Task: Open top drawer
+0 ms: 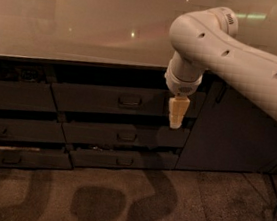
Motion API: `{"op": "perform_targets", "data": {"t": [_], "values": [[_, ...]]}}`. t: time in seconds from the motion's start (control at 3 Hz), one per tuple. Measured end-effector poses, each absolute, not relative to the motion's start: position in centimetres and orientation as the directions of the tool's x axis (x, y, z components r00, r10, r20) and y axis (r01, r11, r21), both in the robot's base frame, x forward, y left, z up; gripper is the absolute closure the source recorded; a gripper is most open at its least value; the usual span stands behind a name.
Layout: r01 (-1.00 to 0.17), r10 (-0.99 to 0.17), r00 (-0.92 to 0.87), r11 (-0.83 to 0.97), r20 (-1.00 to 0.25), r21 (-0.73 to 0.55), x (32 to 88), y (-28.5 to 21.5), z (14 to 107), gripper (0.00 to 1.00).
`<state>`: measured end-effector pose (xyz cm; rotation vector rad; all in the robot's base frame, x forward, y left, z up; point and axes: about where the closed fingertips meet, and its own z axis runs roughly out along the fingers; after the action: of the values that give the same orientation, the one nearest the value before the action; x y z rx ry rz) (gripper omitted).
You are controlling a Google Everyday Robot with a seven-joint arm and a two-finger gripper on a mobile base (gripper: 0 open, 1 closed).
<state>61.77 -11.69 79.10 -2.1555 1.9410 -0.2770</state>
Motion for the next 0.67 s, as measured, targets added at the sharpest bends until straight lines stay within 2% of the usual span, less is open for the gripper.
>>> {"op": "perform_targets", "data": {"t": [0.33,0.67], "values": [[-0.94,-0.992,0.111,-0.123,0.057,-0.317,62.64,-13.26,78.97,0.0],[-0.942,-0.992,0.114,-0.124,0.049,-0.312,62.64,-13.31,78.8,0.0]]}}
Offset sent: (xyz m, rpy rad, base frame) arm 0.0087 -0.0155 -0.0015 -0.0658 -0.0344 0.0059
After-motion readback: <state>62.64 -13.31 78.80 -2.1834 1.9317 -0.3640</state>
